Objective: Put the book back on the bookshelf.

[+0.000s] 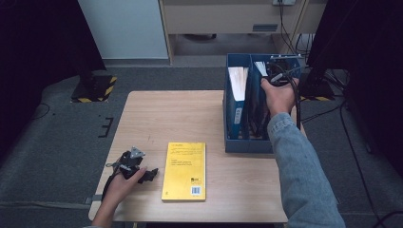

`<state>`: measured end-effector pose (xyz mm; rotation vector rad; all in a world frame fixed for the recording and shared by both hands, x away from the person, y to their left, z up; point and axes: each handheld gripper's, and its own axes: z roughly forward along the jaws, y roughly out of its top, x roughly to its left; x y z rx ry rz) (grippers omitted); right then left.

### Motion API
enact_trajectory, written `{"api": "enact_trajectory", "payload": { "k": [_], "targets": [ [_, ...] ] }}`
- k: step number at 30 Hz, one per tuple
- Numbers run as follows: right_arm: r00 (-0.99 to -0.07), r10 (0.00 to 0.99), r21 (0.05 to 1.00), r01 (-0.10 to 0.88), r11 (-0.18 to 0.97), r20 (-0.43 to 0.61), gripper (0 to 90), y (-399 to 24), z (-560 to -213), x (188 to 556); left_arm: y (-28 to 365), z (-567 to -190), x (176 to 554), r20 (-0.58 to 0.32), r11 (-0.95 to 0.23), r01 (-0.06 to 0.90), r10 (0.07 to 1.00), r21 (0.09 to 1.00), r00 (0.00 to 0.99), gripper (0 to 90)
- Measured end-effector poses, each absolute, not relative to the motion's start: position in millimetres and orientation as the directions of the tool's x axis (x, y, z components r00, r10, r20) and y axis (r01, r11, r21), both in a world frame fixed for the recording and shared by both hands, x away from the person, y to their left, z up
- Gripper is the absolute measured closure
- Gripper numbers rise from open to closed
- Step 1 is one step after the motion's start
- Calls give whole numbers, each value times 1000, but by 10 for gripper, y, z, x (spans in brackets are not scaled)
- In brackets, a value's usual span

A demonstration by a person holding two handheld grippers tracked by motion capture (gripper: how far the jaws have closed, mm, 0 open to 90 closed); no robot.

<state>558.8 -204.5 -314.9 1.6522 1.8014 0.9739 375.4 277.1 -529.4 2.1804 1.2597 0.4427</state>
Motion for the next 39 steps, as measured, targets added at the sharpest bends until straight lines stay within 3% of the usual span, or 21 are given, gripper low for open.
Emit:
{"api": "enact_trajectory", "payload": {
  "k": [17, 30, 39],
  "targets": [
    [-114, 991, 797, 603, 10, 74, 726, -2085, -3256, 5586, 2771, -5294, 3755, -1, -390, 675, 866, 627, 501, 0],
    [-109, 988, 794, 608, -22, 112, 708, -2062, -3281, 5554, 2766, -5293, 3752, 0, -391, 675, 865, 626, 502, 0],
    [-154, 975, 791, 611, -34, 161, 617, -2063, -3315, 5519, 2764, -5293, 3752, 1, -392, 674, 865, 626, 502, 0]
  ]
}}
